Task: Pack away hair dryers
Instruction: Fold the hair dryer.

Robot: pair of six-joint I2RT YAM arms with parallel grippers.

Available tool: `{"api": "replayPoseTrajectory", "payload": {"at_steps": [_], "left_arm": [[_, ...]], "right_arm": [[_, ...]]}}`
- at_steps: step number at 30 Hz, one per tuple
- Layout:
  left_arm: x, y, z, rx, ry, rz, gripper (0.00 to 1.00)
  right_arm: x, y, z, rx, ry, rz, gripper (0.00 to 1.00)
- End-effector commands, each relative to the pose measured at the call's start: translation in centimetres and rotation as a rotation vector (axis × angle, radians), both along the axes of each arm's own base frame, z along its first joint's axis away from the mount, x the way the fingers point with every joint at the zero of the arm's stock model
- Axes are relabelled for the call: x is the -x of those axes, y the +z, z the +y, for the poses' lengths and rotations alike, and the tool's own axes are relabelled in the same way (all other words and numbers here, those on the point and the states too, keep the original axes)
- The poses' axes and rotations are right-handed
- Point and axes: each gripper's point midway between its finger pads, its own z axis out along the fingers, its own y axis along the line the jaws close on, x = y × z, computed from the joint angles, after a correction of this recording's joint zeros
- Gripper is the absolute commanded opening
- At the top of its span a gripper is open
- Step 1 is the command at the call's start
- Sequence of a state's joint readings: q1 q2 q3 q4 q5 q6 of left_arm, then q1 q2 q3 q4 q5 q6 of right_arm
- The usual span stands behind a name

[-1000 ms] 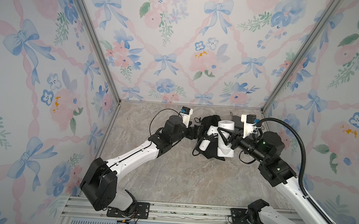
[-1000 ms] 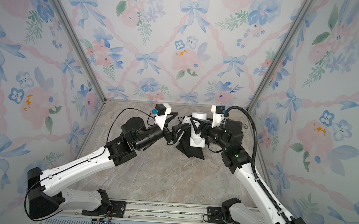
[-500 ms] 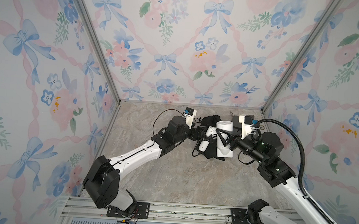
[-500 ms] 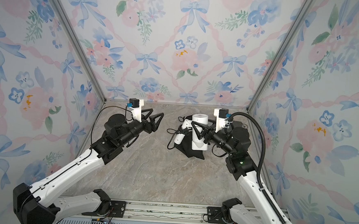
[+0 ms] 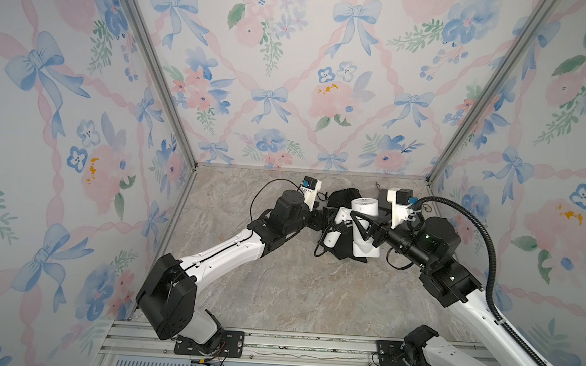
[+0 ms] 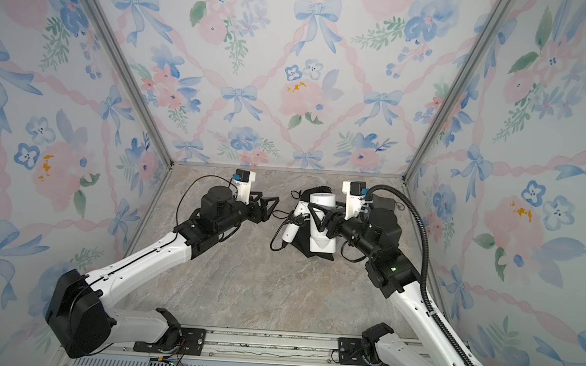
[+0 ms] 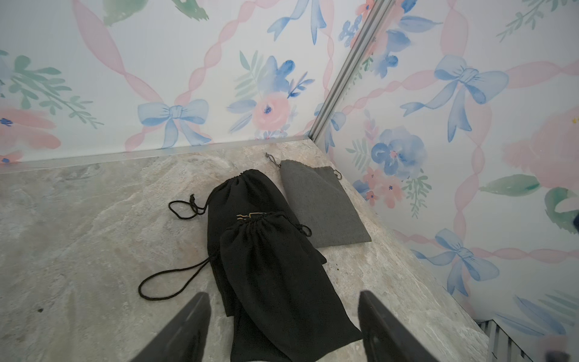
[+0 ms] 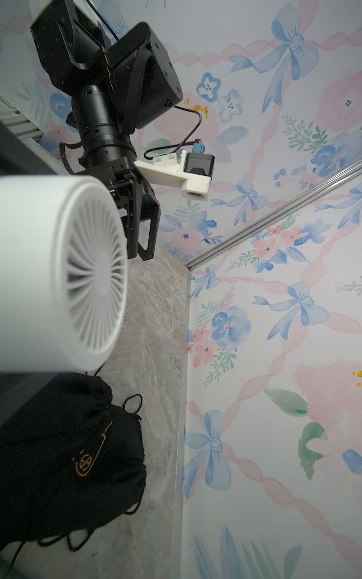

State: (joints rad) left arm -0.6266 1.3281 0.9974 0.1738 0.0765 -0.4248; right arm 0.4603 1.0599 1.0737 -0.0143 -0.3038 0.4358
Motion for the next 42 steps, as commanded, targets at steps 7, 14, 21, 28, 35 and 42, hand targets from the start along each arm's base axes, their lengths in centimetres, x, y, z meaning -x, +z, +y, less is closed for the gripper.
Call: {"api": "replayPoseTrajectory", "payload": {"at_steps": [7, 14, 21, 28, 35, 42], "left_arm": [[0.0, -0.1, -4.3, 0.007, -0.091, 0.023, 0.76], [0.5, -0.8, -6.2, 0.011, -0.138, 0.05, 0.76], [0.9, -1.9, -6.3, 0.002, -0.136, 0.075, 0.76], [0.9, -3.0, -7.3, 0.0, -0.136, 0.105, 0.76], [1.2, -2.8, -9.5, 0.002, -0.167, 0.107, 0.76], [1.7, -2.4, -10.7, 0.01, -0.193, 0.102, 0.76]], "right_arm": [[1.0, 2.1, 0.2, 0.009, 0.019, -0.134, 0.27], [1.0, 2.1, 0.7, 0.045, 0.013, -0.167, 0.28], [1.1, 1.6, 1.2, 0.089, -0.009, -0.179, 0.27], [1.0, 1.4, 1.0, 0.069, -0.053, -0.176, 0.27], [0.2, 1.6, 0.9, 0.023, -0.088, -0.152, 0.27], [-0.2, 1.5, 1.0, 0.01, -0.121, -0.137, 0.26]]}}
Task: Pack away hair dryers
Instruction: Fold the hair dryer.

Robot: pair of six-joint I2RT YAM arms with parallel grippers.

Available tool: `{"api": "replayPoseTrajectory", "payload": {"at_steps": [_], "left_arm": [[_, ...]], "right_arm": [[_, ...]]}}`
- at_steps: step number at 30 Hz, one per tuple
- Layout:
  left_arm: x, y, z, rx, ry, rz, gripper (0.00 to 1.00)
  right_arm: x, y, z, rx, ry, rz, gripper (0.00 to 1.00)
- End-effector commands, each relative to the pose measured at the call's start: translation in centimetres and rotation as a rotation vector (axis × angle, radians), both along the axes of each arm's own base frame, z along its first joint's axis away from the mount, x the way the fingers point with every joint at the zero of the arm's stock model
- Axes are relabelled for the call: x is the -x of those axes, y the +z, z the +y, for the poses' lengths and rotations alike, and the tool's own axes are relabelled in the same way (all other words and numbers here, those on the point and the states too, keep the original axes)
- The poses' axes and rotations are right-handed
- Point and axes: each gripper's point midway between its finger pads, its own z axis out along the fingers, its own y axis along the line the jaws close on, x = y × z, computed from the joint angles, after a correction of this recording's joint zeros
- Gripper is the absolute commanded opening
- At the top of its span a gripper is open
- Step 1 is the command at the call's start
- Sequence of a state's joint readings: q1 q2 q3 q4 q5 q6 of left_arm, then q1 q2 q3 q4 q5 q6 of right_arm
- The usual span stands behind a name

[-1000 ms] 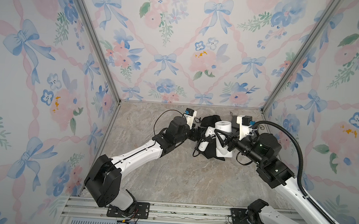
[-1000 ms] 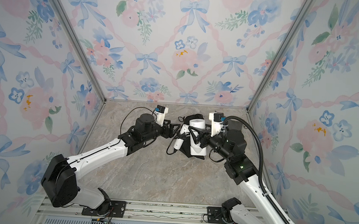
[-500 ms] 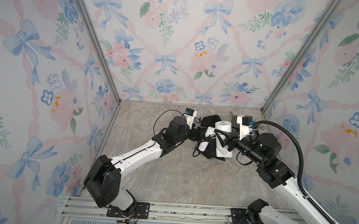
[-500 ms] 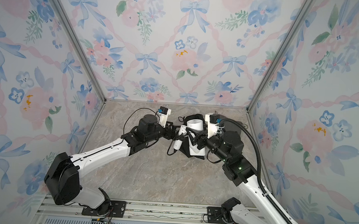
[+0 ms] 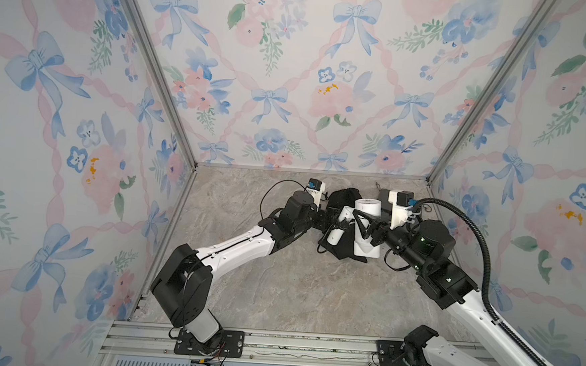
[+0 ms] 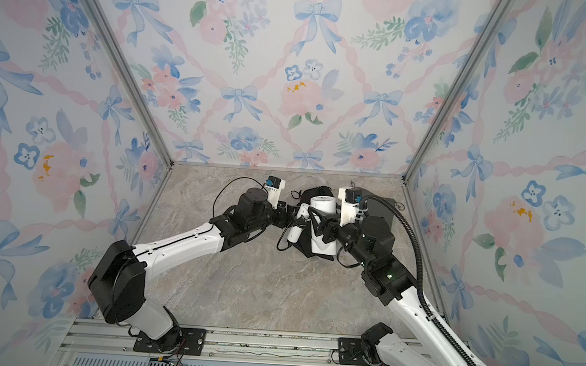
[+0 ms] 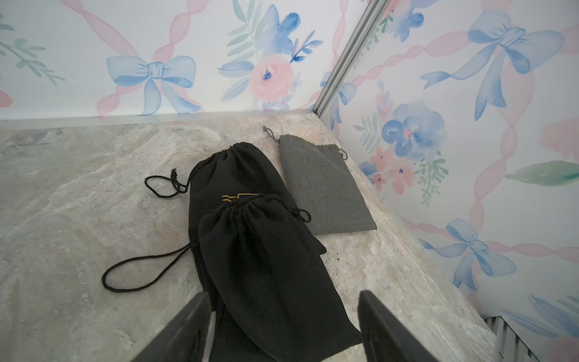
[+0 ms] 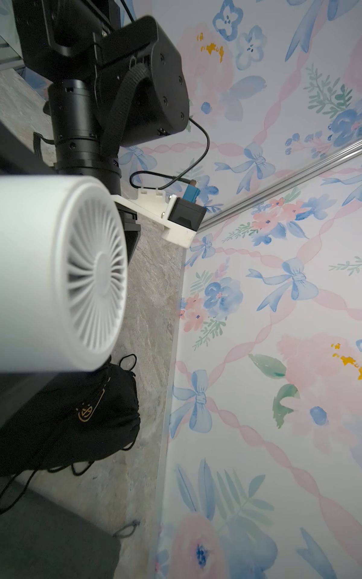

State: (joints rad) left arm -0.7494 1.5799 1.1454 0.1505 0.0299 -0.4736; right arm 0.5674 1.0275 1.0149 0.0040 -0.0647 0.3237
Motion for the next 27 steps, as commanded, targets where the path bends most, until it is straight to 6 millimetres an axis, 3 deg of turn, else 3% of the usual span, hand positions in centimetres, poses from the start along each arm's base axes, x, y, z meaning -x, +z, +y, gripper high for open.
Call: {"api": "replayPoseTrajectory", "payload": {"at_steps": [1, 9, 27], "left_arm": [[2.6, 2.5, -3.7, 0.076, -0.129, -0.015, 0.76], [3.5, 2.8, -5.0, 0.097, -0.167, -0.013, 0.76], [5.8, 5.5, -7.3, 0.167, -0.237, -0.056, 0.76]], "right_arm": [[-0.4, 2.8, 1.2, -0.094, 0.001, -0.066, 0.26], [-0.9, 3.3, 0.8, -0.142, -0.04, -0.092, 0.26], [-1.4, 4.0, 1.5, -0.241, -0.053, -0.127, 0.26]]}}
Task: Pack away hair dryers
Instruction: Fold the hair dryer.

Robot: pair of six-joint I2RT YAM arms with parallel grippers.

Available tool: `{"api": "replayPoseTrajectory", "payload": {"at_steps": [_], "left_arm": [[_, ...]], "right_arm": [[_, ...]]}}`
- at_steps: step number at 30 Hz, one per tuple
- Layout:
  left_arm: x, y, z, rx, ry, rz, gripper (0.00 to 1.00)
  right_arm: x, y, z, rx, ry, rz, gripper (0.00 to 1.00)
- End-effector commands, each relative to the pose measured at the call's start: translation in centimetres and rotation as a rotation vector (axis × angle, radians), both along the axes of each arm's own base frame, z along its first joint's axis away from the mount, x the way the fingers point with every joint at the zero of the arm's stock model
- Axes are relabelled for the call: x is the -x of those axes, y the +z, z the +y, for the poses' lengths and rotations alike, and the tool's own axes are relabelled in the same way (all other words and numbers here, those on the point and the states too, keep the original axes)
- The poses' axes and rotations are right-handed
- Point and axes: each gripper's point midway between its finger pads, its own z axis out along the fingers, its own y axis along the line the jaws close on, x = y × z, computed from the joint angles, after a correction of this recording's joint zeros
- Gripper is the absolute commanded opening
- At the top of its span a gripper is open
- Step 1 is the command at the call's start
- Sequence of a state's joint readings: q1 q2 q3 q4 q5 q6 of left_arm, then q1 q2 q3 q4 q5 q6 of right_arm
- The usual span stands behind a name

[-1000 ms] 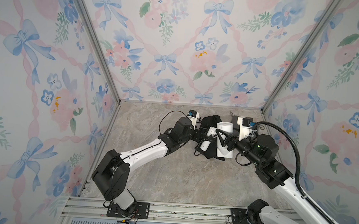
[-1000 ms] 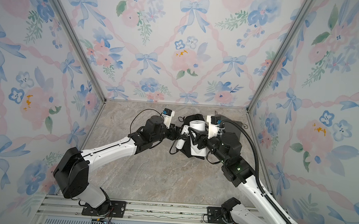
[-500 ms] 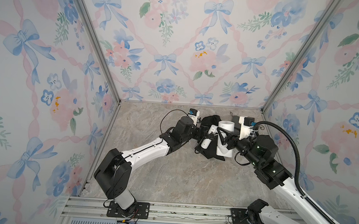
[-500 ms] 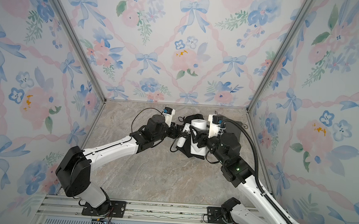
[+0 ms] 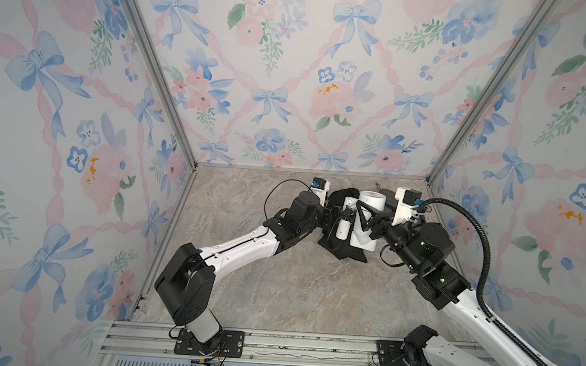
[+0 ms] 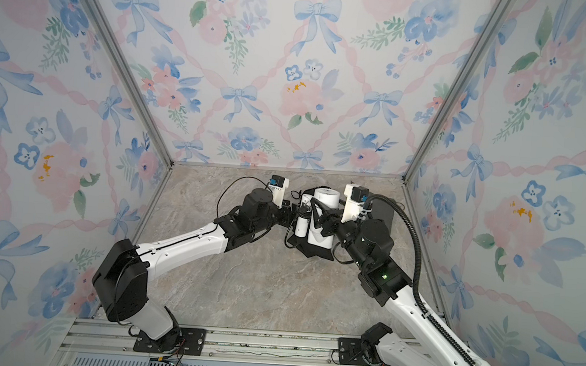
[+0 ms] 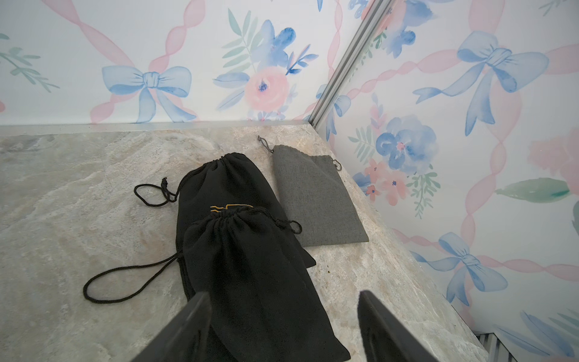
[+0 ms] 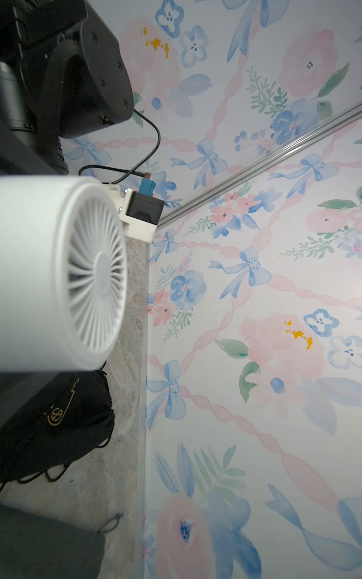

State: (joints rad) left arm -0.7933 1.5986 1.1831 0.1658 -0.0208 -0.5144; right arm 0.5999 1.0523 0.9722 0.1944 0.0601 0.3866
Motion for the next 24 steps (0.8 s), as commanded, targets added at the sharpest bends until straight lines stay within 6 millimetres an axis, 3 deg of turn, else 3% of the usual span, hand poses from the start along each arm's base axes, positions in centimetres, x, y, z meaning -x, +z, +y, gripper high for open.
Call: {"api": "replayPoseTrajectory", "payload": {"at_steps": [1, 24], "left_arm": [[5.6, 4.3, -5.7, 0.13, -0.255, -0.055, 0.76], [6.9, 6.4, -6.7, 0.168, -0.259, -0.094, 0.76]], "right_arm": [[-0.1, 2.4, 1.8, -0.123, 0.04, -0.066, 0.26], [-0.5, 1.3, 2.3, -0.162, -0.03, -0.046, 0.25]]}}
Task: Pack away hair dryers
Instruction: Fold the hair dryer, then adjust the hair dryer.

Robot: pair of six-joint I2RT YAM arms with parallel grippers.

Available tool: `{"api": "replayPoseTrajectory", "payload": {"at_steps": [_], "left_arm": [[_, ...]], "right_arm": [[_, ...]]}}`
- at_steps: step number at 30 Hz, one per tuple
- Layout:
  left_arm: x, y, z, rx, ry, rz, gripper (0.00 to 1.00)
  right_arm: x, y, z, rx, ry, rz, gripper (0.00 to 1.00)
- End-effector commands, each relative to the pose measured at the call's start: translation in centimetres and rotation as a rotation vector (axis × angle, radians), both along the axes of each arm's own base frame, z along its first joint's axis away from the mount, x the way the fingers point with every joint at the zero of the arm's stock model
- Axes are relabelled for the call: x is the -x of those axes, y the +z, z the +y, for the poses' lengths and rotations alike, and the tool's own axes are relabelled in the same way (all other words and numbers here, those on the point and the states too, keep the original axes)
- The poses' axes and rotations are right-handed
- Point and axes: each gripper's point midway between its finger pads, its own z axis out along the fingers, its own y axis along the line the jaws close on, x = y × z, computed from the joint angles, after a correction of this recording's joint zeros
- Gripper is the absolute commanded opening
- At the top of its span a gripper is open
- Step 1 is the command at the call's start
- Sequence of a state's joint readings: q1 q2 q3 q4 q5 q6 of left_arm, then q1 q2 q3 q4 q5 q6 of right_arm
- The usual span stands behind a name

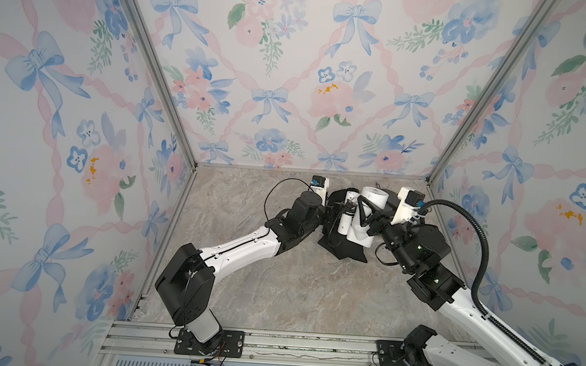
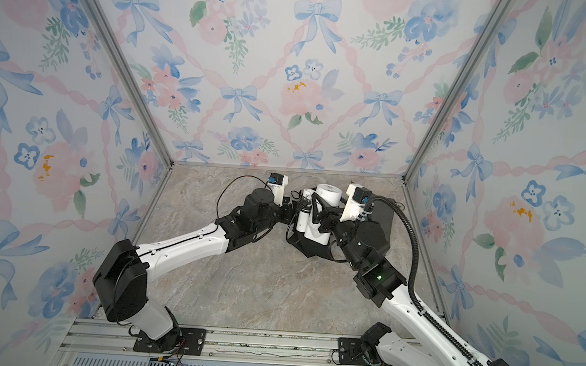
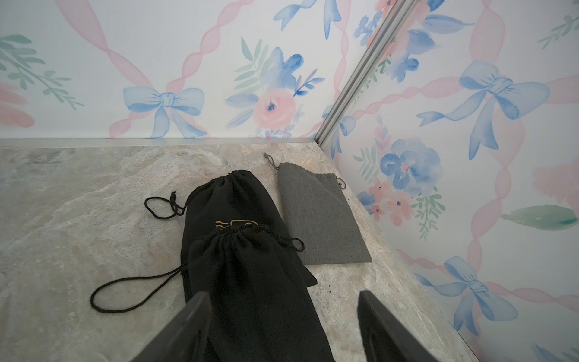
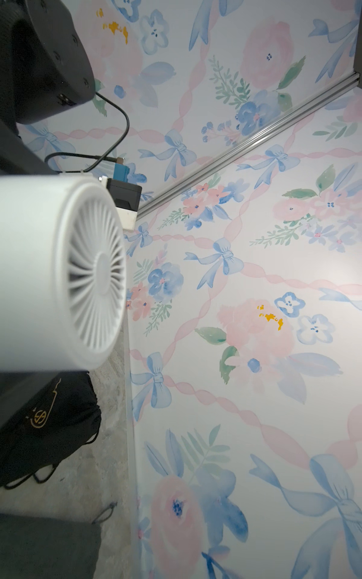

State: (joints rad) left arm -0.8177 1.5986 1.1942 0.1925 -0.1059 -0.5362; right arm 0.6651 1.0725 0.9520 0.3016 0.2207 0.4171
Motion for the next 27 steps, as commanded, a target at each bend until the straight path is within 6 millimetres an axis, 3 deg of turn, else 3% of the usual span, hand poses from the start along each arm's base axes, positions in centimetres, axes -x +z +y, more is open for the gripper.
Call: {"api": "replayPoseTrajectory", "payload": {"at_steps": [1, 5, 12, 16, 19, 27], "left_arm": [[7.3, 5.4, -6.5, 0.134, -0.323, -0.079, 0.76], [6.6, 5.5, -4.6, 0.094, -0.287, -0.105, 0.76], [3.6, 4.6, 4.0, 0.049, -0.12, -0.072, 0.77], [3.6, 4.8, 7.1, 0.062, -0.08, -0.077, 0.77], [4.5, 5.2, 7.4, 0.086, -0.113, -0.074, 0.78], [8.4, 6.4, 5.4, 0.245, -0.339, -0.081, 0.78]], "right_arm": [[0.0, 0.6, 2.2, -0.082, 0.061, -0.023, 0.25], [0.5, 1.1, 1.7, -0.043, 0.06, -0.014, 0.26], [1.4, 1.5, 1.0, 0.033, 0.156, 0.03, 0.27], [1.2, 1.3, 0.9, 0.018, 0.24, 0.061, 0.27], [0.9, 1.3, 0.7, -0.009, 0.287, 0.077, 0.27], [0.3, 2.3, 0.1, -0.062, 0.326, 0.064, 0.27]]}}
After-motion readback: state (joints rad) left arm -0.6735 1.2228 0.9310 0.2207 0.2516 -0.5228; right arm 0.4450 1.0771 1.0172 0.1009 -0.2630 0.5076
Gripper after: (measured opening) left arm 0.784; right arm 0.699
